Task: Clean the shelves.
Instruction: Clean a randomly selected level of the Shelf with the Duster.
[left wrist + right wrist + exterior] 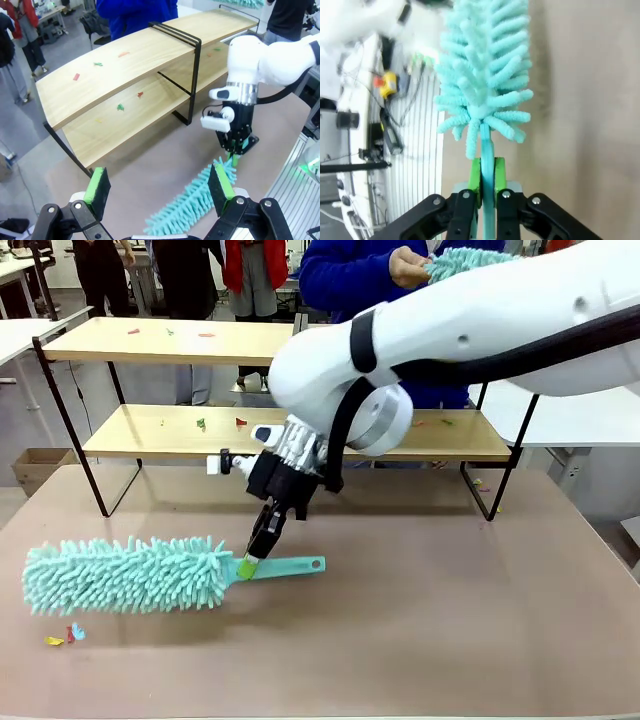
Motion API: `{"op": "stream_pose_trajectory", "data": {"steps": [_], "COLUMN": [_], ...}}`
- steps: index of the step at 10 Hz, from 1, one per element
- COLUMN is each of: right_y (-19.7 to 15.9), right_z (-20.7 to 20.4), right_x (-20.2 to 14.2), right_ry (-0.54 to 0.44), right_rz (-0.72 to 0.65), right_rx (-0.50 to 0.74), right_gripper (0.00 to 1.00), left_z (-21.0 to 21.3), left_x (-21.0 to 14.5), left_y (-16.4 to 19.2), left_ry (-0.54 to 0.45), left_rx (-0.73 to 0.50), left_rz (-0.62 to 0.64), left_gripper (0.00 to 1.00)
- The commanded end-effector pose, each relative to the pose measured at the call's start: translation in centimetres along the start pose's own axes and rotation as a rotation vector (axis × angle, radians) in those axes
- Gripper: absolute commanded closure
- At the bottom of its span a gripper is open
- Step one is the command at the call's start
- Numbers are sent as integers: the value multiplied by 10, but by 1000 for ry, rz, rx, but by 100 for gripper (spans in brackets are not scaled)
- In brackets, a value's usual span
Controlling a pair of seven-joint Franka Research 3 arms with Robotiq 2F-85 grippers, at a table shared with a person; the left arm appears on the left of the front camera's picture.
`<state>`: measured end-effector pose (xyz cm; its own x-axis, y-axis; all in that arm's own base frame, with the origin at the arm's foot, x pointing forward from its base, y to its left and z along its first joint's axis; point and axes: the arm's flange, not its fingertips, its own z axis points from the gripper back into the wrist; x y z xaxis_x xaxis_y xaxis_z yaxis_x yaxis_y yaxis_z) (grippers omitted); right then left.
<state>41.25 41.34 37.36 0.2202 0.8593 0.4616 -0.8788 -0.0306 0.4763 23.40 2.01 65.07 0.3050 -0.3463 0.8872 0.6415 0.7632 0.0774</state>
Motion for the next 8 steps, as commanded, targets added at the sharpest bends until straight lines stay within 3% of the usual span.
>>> {"op": "stream_pose_trajectory", "data": {"steps": [1, 2, 3, 5, 8], "right_y": [22, 28, 43, 73, 136], "right_z": [12, 14, 17, 23, 46], "right_x": [-27, -35, -44, -66, -124], "right_ry": [-116, -111, -123, -141, -247], "right_rz": [-34, -91, -45, -129, -280], "right_rx": [-22, -81, -30, -132, -69], "right_gripper": [88, 88, 88, 88, 88], "left_z": [-1, -1, -1, -1, -1], "left_x": [0, 0, 0, 0, 0], "left_y": [0, 0, 0, 0, 0], "left_ry": [-1, -1, -1, -1, -1], "left_rx": [-4, -4, -4, -4, -4], "left_rz": [1, 1, 1, 1, 1], "left_gripper": [0, 0, 0, 0, 0]}}
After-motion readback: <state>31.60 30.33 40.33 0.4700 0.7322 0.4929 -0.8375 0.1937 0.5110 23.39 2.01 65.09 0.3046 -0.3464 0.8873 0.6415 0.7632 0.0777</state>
